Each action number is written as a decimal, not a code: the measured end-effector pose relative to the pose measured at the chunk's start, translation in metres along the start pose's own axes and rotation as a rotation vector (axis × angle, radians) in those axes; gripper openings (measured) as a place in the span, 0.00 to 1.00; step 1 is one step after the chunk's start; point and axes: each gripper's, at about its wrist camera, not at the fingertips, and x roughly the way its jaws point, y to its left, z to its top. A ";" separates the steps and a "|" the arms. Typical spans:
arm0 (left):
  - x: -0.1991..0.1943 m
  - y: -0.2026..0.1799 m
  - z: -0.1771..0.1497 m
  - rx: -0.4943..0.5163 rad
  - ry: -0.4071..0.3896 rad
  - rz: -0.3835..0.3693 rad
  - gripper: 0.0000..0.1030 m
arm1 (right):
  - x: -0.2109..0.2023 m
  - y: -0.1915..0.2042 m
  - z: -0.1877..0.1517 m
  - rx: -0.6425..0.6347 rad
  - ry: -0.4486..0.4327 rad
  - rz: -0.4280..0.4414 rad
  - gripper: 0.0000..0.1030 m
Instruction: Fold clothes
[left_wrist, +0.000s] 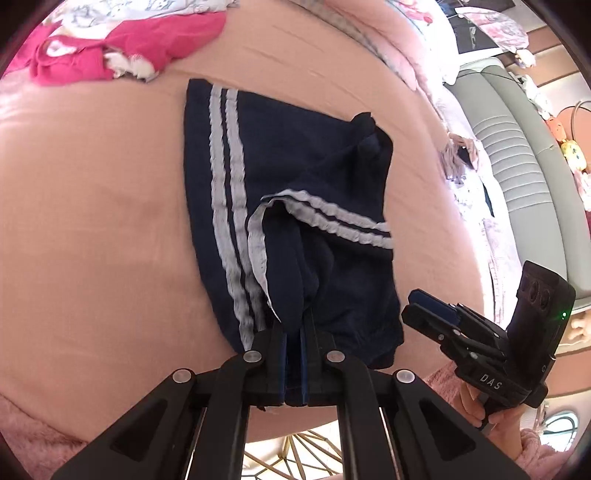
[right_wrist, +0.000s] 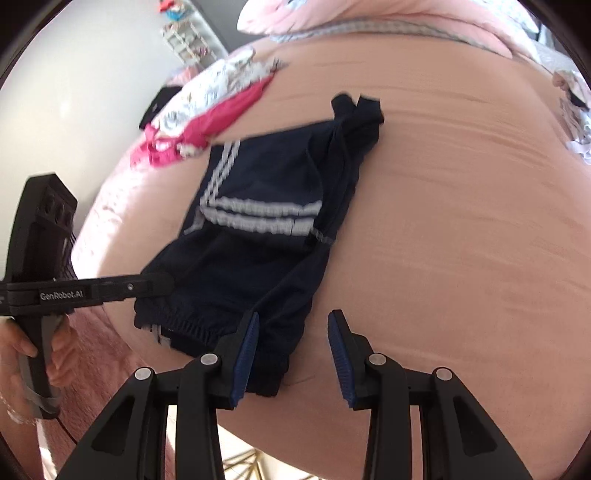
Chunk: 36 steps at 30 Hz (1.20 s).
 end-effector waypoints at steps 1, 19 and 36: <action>0.002 0.002 0.000 0.000 0.011 0.017 0.04 | -0.001 0.001 0.002 0.006 -0.005 0.009 0.37; -0.003 0.027 -0.017 -0.180 -0.026 0.002 0.56 | 0.027 -0.001 0.011 0.077 0.130 0.048 0.37; 0.022 -0.003 -0.037 -0.042 0.051 0.010 0.15 | 0.003 0.002 -0.024 0.081 0.106 0.012 0.09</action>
